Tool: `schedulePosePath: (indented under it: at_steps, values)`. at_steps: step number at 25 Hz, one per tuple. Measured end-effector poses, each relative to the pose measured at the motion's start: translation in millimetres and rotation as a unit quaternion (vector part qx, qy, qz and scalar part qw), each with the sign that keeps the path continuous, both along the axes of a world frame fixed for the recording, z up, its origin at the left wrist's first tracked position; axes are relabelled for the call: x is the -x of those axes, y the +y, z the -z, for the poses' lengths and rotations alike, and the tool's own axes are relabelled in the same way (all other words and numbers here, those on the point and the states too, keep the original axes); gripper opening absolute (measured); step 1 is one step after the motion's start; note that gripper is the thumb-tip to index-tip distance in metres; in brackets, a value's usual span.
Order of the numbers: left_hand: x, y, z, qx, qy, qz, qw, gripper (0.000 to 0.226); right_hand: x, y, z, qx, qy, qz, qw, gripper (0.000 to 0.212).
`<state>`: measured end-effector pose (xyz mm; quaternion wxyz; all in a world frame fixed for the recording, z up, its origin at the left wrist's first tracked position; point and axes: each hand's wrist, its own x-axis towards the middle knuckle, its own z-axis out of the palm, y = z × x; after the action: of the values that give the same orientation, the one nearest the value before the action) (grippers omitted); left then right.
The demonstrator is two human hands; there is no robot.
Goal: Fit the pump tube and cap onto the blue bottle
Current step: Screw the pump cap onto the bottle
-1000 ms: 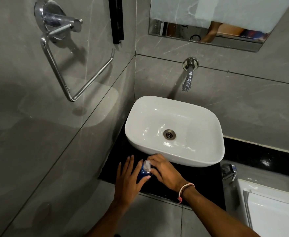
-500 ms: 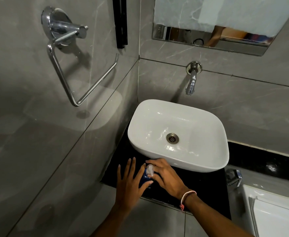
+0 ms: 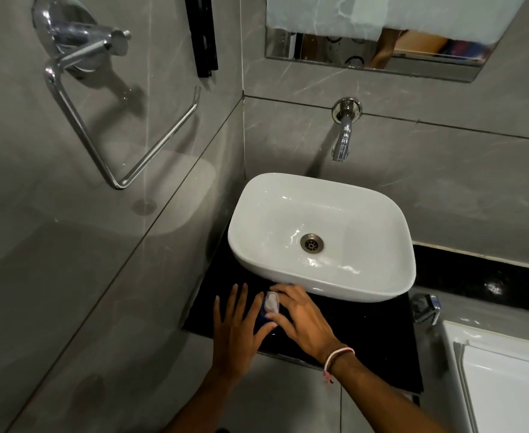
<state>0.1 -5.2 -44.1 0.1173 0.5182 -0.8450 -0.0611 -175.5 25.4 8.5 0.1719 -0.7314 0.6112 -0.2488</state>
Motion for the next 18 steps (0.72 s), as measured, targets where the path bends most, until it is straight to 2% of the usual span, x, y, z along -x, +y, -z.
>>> schedulePosePath:
  at_steps: [2,4,10,13,18]
  values:
    - [-1.6,-1.1,-2.2,-0.009,-0.006,0.002,1.0,0.068,11.2,1.8,-13.1,-0.084,-0.057,-0.022,0.995,0.079]
    - [-2.4,-0.9,-4.0,-0.012,0.002,0.004,1.0,0.069,21.3,2.0,-31.0,-0.103,-0.064,-0.054,0.991,0.089]
    - [-3.1,-0.2,-7.4,-0.018,0.019,0.009,1.0,0.068,17.8,-18.2,-69.3,-0.066,0.079,-0.131,0.986,0.054]
    - [-2.3,0.0,-11.0,-0.03,0.023,0.004,0.999,0.068,12.8,-18.8,-69.1,-0.069,0.087,-0.137,0.984,0.042]
    - [-3.0,2.6,-13.6,-0.043,0.019,0.001,0.999,0.07,2.9,-15.4,-60.3,-0.033,0.077,-0.075,0.994,0.038]
